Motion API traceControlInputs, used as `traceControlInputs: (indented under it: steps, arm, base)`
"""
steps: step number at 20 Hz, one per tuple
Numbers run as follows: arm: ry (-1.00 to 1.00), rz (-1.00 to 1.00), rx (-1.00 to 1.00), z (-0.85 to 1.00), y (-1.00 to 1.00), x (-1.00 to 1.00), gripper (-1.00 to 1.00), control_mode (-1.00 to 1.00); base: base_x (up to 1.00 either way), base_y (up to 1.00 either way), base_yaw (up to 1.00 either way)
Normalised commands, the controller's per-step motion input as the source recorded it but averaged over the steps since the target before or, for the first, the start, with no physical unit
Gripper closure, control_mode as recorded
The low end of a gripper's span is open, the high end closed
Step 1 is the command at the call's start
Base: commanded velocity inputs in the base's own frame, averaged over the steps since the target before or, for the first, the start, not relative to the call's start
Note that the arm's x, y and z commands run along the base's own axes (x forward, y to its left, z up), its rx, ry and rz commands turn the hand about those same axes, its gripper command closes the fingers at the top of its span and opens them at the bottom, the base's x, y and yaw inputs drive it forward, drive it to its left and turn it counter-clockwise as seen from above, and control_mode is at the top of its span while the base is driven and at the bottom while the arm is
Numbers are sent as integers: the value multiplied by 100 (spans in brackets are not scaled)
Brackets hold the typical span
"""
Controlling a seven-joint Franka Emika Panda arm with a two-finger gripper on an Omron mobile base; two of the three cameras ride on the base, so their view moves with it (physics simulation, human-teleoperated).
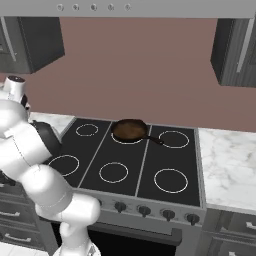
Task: Pick the kettle from the counter and place it on a stove burner. Then turn the burner on.
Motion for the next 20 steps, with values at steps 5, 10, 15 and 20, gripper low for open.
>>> traceControlInputs:
  steps: [5,10,15,20]
  arm:
    - [2,0,-7,-20,28,43,-100,-100]
    - [0,-2,-1,-12,21,36,-100,-100]
    - [0,-6,-3,-16,1,30,-100,-100]
    - [1,-6,-3,-24,0,32,-100,-100]
  base:
    - [0,0,0]
    - [0,0,0]
    - [0,0,0]
    - [0,0,0]
